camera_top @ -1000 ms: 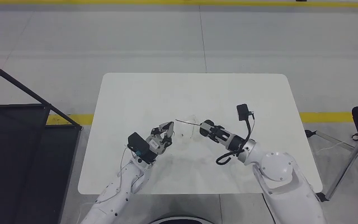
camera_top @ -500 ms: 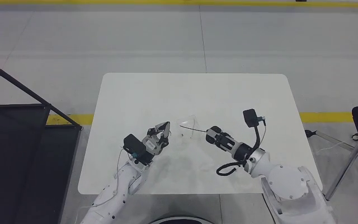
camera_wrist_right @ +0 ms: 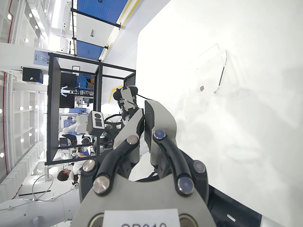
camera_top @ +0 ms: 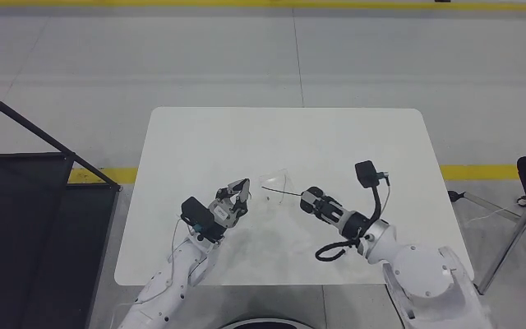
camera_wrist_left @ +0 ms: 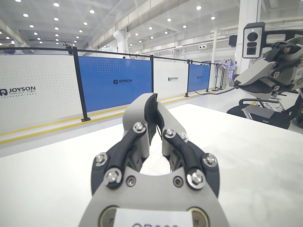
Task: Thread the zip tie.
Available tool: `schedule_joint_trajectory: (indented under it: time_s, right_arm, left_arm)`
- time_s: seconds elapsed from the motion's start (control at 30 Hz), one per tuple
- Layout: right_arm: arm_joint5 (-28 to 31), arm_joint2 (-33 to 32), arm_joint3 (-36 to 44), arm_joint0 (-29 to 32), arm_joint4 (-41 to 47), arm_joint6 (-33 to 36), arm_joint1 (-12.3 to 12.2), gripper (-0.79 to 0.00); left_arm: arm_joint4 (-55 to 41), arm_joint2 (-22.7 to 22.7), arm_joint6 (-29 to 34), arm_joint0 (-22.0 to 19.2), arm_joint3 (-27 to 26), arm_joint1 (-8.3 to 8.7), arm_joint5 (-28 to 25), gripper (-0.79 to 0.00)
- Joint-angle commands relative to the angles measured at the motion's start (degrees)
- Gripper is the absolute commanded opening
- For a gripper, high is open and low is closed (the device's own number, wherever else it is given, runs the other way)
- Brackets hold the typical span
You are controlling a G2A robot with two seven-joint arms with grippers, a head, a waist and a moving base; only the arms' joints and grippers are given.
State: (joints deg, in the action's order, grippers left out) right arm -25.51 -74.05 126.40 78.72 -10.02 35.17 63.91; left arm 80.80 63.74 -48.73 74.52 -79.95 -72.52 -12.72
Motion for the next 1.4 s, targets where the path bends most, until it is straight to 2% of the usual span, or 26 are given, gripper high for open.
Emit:
schedule_joint_trajectory:
  time_s: [0.0,0.13,0.27,0.43,0.57,0.87,1.03,1.37]
  right_arm:
    - [-3.92,0.96,2.12,-0.34,-0.72,-1.2,0.15,-0.785]
    - [-13.19,3.04,4.34,-3.57,-1.44,-0.12,0.45,-0.785]
    - [-23.77,5.93,3.53,-9.78,-3.72,4.42,0.53,-0.785]
    - [-31.51,10.03,1.32,-16.54,-4.02,6.6,1.08,-0.785]
    - [-31.55,11.17,1.12,-18.36,-2.5,6.97,1.34,-0.785]
    - [-31.55,11.17,1.12,-18.36,-2.5,6.97,1.34,-0.785]
    - [-29.6,11.22,0.53,-16.48,-1.59,5.48,1.28,-0.785]
    - [-29.94,11.04,-0.55,-17.51,1.26,4.77,1.43,-0.785]
  left_arm:
    - [0.0,0.0,0.0,0.0,0.0,0.0,0.0,-0.785]
    - [0.0,0.0,0.0,0.0,0.0,0.0,0.0,-0.785]
    - [0.0,0.0,0.0,0.0,0.0,0.0,0.0,-0.785]
    - [0.0,0.0,0.0,0.0,0.0,0.0,0.0,-0.785]
    - [0.0,0.0,0.0,0.0,0.0,0.0,0.0,-0.785]
    - [0.0,0.0,0.0,0.0,0.0,0.0,0.0,-0.785]
    - [0.0,0.0,0.0,0.0,0.0,0.0,0.0,-0.785]
    - [0.0,0.0,0.0,0.0,0.0,0.0,0.0,-0.785]
